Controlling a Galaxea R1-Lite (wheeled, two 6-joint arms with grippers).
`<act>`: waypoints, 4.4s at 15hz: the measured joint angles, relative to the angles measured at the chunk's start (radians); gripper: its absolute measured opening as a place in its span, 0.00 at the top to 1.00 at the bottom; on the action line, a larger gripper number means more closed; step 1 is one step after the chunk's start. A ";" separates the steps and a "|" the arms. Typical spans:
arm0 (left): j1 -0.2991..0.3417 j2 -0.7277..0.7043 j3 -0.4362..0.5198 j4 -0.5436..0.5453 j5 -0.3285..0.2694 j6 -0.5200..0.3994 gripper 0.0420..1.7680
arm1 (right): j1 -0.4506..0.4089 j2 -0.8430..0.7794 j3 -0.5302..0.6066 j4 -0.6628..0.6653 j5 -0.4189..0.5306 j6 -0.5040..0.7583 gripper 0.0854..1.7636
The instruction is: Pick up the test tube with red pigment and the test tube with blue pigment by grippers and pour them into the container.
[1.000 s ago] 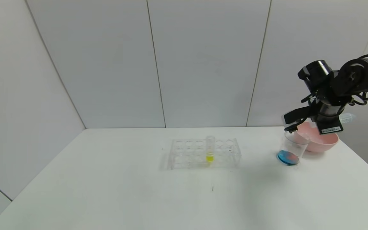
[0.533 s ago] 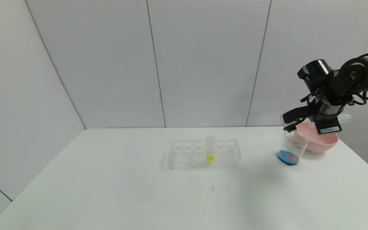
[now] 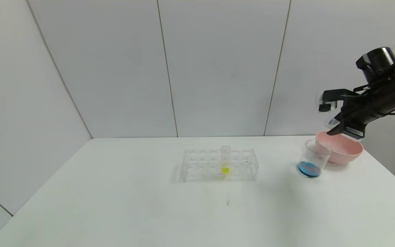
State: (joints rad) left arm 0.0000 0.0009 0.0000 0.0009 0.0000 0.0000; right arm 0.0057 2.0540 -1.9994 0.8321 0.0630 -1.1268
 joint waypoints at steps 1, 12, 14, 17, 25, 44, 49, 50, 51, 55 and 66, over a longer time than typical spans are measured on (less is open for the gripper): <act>0.000 0.000 0.000 0.000 0.000 0.000 0.00 | -0.013 -0.011 0.001 -0.004 0.073 0.090 0.74; 0.000 0.000 0.000 0.000 0.000 0.000 0.00 | -0.039 -0.171 0.457 -0.804 0.331 0.865 0.74; 0.000 0.000 0.000 0.000 0.000 0.000 0.00 | -0.043 -0.211 0.617 -1.069 0.277 0.940 0.74; 0.000 0.000 0.000 0.000 0.000 0.000 0.00 | -0.043 -0.244 0.788 -1.350 0.188 1.128 0.74; 0.000 0.000 0.000 0.000 0.000 0.000 0.00 | -0.067 -0.272 1.051 -1.603 0.177 1.171 0.74; 0.000 0.000 0.000 0.000 0.000 0.000 0.00 | -0.316 0.060 0.849 -1.721 0.177 1.116 0.69; 0.000 0.000 0.000 0.000 0.000 0.000 0.00 | -0.307 0.080 0.814 -1.723 0.176 1.119 0.38; 0.000 0.000 0.000 0.000 0.000 0.000 0.00 | -0.301 0.081 0.809 -1.723 0.176 1.119 0.33; 0.000 0.000 0.000 0.000 0.000 0.000 0.00 | -0.286 0.081 0.807 -1.728 0.176 1.118 0.30; 0.000 0.000 0.000 0.000 0.000 0.000 0.00 | -0.155 0.059 0.817 -1.754 0.126 1.118 0.19; 0.000 0.000 0.000 0.000 0.000 0.000 0.00 | 0.076 -0.211 0.999 -1.804 0.028 1.118 0.07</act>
State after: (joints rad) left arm 0.0000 0.0009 0.0000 0.0004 0.0000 0.0000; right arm 0.0817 1.8430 -1.0006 -0.9717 0.0906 -0.0089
